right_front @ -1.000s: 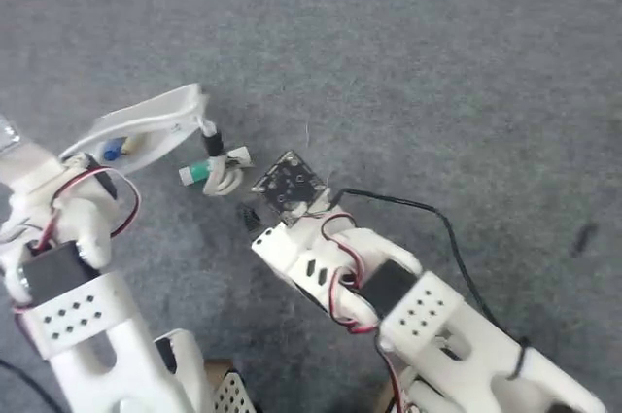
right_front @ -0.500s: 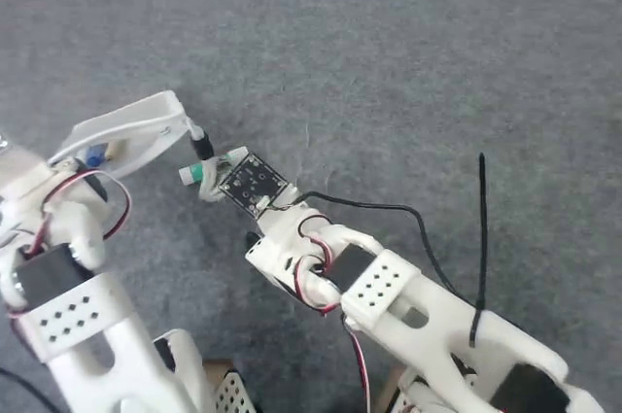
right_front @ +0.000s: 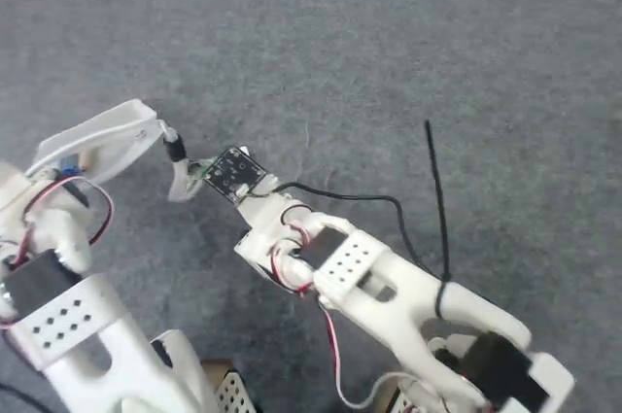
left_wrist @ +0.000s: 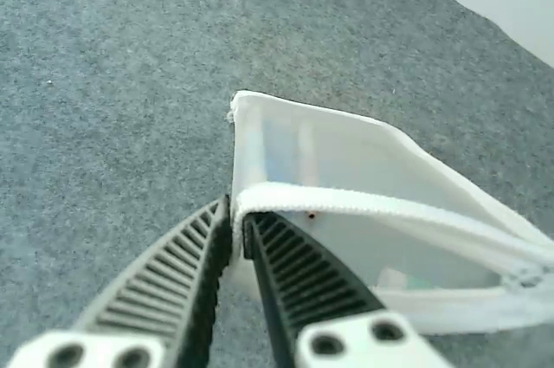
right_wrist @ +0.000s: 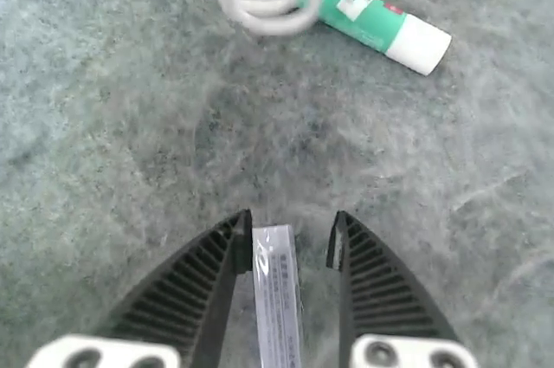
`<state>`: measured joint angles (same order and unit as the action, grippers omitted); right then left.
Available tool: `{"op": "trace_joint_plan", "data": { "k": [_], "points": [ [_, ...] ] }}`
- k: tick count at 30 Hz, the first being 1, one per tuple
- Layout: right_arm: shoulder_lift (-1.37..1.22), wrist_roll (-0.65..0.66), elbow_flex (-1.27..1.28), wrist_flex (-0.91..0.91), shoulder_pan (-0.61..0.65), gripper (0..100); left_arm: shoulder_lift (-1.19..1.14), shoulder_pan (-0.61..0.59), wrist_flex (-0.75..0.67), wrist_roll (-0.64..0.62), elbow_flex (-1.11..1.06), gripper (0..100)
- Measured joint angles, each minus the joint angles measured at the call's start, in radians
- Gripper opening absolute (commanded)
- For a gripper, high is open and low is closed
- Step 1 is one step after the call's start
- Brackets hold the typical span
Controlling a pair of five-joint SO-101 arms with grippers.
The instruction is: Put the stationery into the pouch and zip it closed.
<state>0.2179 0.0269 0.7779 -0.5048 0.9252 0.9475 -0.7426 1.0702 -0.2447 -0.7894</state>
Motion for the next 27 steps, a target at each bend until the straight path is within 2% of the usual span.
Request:
{"op": "trace_joint_plan", "data": {
  "k": [5,15,27],
  "points": [
    [-0.121,0.000,-0.072,-0.015,0.000,13.8,0.000,0.000,0.000,0.000,0.000,1],
    [-0.296,0.000,-0.311,-0.319,0.000,13.8,0.000,0.000,0.000,0.000,0.000,1],
    [-0.410,0.000,-0.341,-0.318,0.000,12.8,0.000,0.000,0.000,0.000,0.000,1]
  ]
}}
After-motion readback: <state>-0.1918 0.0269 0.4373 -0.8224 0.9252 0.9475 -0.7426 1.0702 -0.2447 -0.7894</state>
